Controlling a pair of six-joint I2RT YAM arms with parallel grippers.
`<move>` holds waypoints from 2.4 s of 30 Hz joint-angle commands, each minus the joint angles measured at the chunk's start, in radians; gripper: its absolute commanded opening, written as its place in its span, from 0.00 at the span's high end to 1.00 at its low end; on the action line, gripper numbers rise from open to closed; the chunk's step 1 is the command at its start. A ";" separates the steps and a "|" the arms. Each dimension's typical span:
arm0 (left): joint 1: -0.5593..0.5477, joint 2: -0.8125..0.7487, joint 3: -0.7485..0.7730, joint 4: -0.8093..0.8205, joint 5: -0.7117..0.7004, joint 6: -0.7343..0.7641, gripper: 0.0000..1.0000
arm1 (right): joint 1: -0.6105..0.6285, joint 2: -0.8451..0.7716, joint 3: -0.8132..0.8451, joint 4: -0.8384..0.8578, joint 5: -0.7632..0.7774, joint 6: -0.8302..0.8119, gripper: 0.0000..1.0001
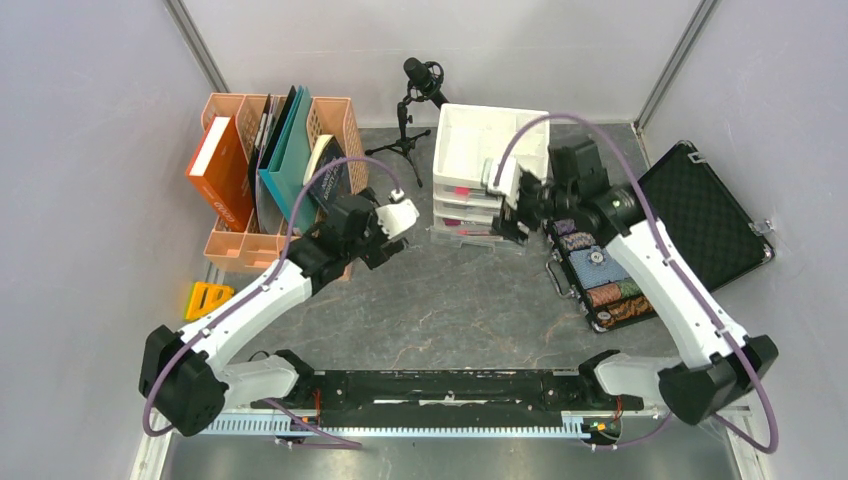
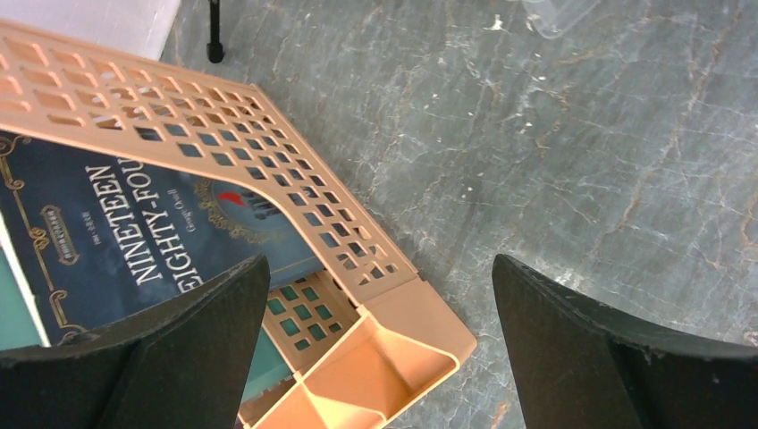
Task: Organize the desk
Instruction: Close the drawer in the storage box.
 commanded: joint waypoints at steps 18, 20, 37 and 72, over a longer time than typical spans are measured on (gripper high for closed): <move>0.098 -0.001 0.131 -0.135 0.106 -0.076 0.00 | 0.032 0.062 -0.693 0.426 0.154 -0.217 0.38; 0.099 -0.009 0.128 -0.130 0.101 -0.073 0.00 | 0.033 0.107 -0.685 0.449 0.180 -0.215 0.39; 0.100 -0.041 0.111 -0.115 0.104 -0.061 0.00 | 0.021 0.287 -0.605 0.634 0.519 -0.208 0.42; 0.100 -0.038 0.104 -0.107 0.111 -0.085 0.00 | -0.053 0.306 -0.624 0.694 0.491 -0.152 0.38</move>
